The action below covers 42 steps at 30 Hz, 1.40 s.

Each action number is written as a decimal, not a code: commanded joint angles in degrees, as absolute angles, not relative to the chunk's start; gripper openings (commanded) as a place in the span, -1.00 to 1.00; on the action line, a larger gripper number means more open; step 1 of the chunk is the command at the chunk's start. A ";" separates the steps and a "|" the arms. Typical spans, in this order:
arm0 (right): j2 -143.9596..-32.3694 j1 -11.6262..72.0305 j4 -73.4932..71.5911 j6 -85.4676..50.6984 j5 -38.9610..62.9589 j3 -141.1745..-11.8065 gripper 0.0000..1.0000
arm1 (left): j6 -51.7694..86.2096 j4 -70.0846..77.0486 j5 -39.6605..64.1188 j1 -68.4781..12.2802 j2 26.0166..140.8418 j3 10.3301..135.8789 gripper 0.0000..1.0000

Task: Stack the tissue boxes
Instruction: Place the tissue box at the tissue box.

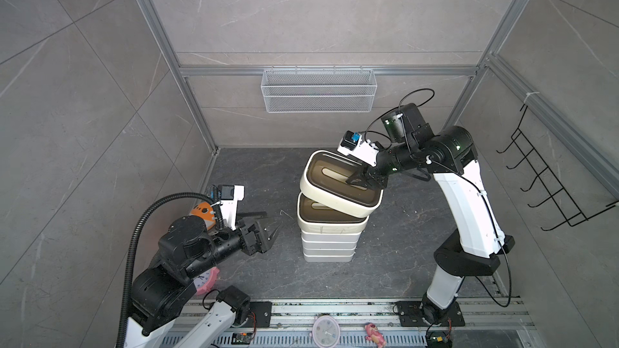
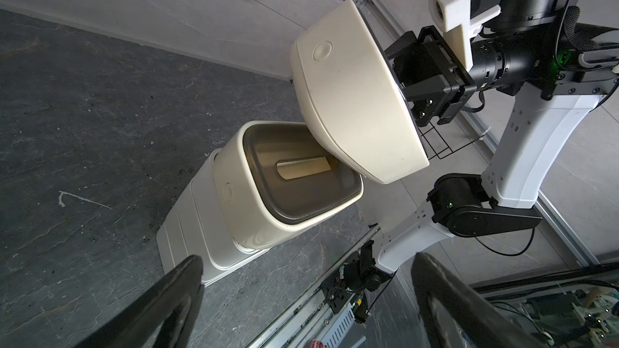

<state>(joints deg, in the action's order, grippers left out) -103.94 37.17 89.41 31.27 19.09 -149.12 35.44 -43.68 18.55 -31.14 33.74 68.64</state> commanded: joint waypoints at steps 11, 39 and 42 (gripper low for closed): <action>-105.46 37.64 91.93 38.36 24.25 -152.75 -0.11 | 36.39 -42.89 19.23 -31.27 33.13 70.48 1.00; -105.79 39.89 89.91 40.06 21.10 -146.76 -0.11 | 37.66 -39.56 21.31 -31.21 34.17 69.60 1.00; -106.02 40.16 89.91 40.08 21.01 -146.96 -0.12 | 37.67 -39.29 21.42 -31.24 34.54 69.35 1.00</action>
<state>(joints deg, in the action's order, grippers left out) -105.71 39.55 91.48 39.31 20.40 -146.56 37.54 -42.13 19.86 -31.16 33.80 68.66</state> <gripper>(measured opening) 0.524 0.999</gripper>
